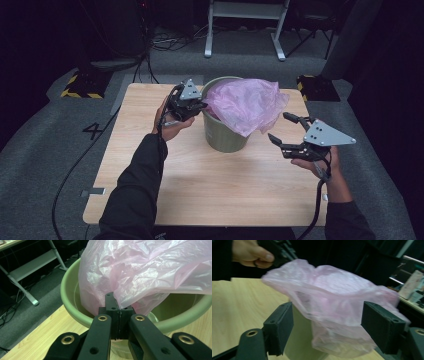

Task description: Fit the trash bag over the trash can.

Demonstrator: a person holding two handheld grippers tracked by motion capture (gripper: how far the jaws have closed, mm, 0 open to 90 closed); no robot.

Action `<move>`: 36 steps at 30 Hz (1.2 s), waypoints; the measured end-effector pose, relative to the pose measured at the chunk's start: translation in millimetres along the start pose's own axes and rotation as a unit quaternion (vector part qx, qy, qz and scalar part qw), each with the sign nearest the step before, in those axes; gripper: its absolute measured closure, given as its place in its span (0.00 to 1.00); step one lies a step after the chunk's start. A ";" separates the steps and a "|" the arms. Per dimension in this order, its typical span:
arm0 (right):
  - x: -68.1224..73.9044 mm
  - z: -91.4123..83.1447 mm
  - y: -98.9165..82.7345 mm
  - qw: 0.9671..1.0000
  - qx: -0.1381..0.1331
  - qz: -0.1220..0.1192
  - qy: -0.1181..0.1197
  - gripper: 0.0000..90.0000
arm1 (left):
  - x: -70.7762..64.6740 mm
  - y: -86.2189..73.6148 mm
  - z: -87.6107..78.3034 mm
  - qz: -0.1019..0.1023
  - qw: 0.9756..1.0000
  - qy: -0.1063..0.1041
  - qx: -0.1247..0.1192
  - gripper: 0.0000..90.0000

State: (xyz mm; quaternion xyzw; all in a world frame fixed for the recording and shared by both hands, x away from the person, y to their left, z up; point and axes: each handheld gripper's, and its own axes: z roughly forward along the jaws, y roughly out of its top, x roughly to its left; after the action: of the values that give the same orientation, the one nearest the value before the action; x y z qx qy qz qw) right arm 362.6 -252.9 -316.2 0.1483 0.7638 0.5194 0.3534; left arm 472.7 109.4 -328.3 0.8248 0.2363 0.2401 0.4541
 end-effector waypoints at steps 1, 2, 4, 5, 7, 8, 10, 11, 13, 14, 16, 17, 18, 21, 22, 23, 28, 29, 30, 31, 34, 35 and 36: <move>-1.9 -1.0 -1.1 1.000 0.000 0.002 -0.007 0.30 | 0.5 -0.8 -0.4 -0.001 1.000 -0.002 -0.001 0.99; -5.2 -1.7 -2.9 1.000 0.002 0.005 -0.018 0.31 | 0.9 -1.3 -0.8 -0.002 1.000 -0.004 -0.002 0.99; -9.9 -0.3 -6.6 0.999 0.014 0.013 -0.033 0.32 | 1.4 -2.5 -1.4 -0.003 1.000 -0.008 -0.004 0.99; -16.5 4.3 -12.2 0.998 0.025 0.033 -0.043 0.33 | 1.6 -3.2 -1.9 -0.003 1.000 -0.011 -0.005 0.99; -22.3 10.7 -17.5 0.997 0.031 0.067 -0.037 0.32 | 1.7 -4.0 -2.0 -0.003 1.000 -0.013 -0.007 0.99; -22.3 10.7 -17.5 0.997 0.031 0.067 -0.037 0.32 | 1.7 -4.0 -2.0 -0.003 1.000 -0.013 -0.007 0.99; -24.6 16.2 -20.0 0.996 0.027 0.084 -0.020 0.31 | 2.1 -5.0 -2.5 -0.004 1.000 -0.017 -0.010 0.99; -22.9 21.2 -19.2 0.996 0.024 0.085 -0.011 0.31 | 2.6 -5.7 -3.0 -0.005 1.000 -0.019 -0.011 0.97; -21.8 23.4 -18.5 0.996 0.025 0.087 -0.006 0.32 | 3.0 -6.2 -3.6 -0.007 1.000 -0.020 -0.013 0.97; -19.9 27.5 -17.2 0.996 0.026 0.086 0.000 0.33 | 3.5 -6.5 -4.1 -0.008 1.000 -0.020 -0.013 0.96; -16.7 34.5 -15.2 0.996 0.029 0.081 0.010 0.36 | 4.0 -7.7 -5.2 -0.010 1.000 -0.022 -0.016 0.95; -16.0 37.5 -14.7 0.996 0.030 0.081 0.014 0.37 | 4.0 -8.2 -5.5 -0.010 1.000 -0.021 -0.017 0.94; -15.6 40.3 -14.5 0.996 0.031 0.083 0.019 0.38 | 4.2 -8.7 -5.7 -0.011 1.000 -0.020 -0.017 0.93; -15.8 46.9 -14.9 0.995 0.033 0.088 0.029 0.46 | 4.2 -11.5 -6.6 -0.015 0.999 -0.022 -0.024 0.90; -15.9 49.1 -15.5 0.995 0.034 0.092 0.037 0.49 | 4.5 -12.6 -7.2 -0.017 0.999 -0.023 -0.027 0.89; -16.3 51.0 -16.4 0.994 0.037 0.093 0.038 0.54 | 4.7 -13.6 -7.6 -0.019 0.999 -0.024 -0.030 0.87; -16.5 54.7 -18.1 0.994 0.037 0.088 0.048 0.78 | 2.7 -15.7 -12.5 -0.018 0.999 -0.028 -0.038 0.75; -15.1 54.8 -17.4 0.995 0.039 0.079 0.046 0.87 | 0.6 -16.1 -15.4 -0.018 0.999 -0.028 -0.043 0.68; -15.1 54.8 -17.4 0.995 0.039 0.079 0.046 0.87 | 0.6 -16.1 -15.4 -0.018 0.999 -0.028 -0.043 0.62; -13.4 54.6 -16.4 0.996 0.040 0.071 0.047 0.93 | -1.7 -15.6 -17.1 -0.024 0.998 -0.031 -0.041 0.52; -12.0 54.1 -15.3 0.996 0.041 0.062 0.044 0.97 | -6.5 -13.0 -18.4 -0.021 0.999 -0.035 -0.037 0.34; -11.2 53.9 -14.5 0.996 0.043 0.057 0.044 0.99 | -13.7 -8.1 -20.9 -0.018 0.998 -0.035 -0.041 0.27; -11.2 53.9 -14.5 0.996 0.043 0.057 0.044 0.99 | -13.7 -8.1 -20.9 -0.018 0.998 -0.035 -0.041 0.24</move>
State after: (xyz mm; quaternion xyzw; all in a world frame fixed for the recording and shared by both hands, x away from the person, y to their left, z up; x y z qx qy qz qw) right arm 409.9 -228.5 -336.2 0.1836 0.7904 0.5116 0.2825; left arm 448.0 118.2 -327.9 0.8093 0.2248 0.2120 0.4995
